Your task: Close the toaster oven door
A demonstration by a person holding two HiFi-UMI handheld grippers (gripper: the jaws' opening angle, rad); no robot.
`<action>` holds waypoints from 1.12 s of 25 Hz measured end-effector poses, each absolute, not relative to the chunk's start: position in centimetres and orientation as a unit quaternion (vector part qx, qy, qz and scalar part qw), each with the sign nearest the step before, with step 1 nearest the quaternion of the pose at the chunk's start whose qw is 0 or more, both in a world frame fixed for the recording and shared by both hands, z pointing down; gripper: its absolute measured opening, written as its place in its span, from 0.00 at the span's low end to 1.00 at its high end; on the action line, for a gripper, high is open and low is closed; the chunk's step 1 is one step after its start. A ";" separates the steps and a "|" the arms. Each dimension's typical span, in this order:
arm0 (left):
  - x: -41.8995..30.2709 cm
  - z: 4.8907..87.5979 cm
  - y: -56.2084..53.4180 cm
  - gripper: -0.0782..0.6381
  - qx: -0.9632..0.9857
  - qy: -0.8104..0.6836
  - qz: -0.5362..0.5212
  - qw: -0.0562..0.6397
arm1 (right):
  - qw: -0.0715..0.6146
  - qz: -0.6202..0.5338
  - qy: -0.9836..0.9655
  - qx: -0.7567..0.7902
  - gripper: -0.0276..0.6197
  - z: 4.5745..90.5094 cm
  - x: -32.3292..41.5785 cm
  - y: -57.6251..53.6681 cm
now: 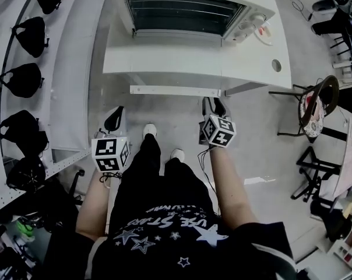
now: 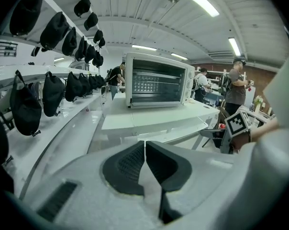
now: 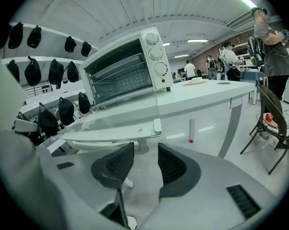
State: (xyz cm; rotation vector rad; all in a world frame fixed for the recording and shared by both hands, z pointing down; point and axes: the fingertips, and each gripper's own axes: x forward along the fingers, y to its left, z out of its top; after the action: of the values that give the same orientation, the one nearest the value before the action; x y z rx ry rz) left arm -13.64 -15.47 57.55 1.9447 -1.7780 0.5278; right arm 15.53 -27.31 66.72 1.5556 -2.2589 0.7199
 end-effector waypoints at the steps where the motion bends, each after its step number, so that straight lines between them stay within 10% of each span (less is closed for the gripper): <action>1: -13.7 57.7 -15.5 0.15 0.705 -0.644 0.193 0.226 | 0.152 0.246 -0.789 0.542 0.29 66.7 15.4 -27.4; 28: -14.8 53.0 -16.0 0.15 0.698 -0.671 0.156 0.195 | 0.132 0.231 -0.806 0.528 0.17 60.0 14.8 -27.2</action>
State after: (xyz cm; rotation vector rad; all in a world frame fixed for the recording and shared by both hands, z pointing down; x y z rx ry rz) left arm -14.83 -16.00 52.95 1.9581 -1.8804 0.4369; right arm 14.85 -27.23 60.00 1.5320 -2.3400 0.6695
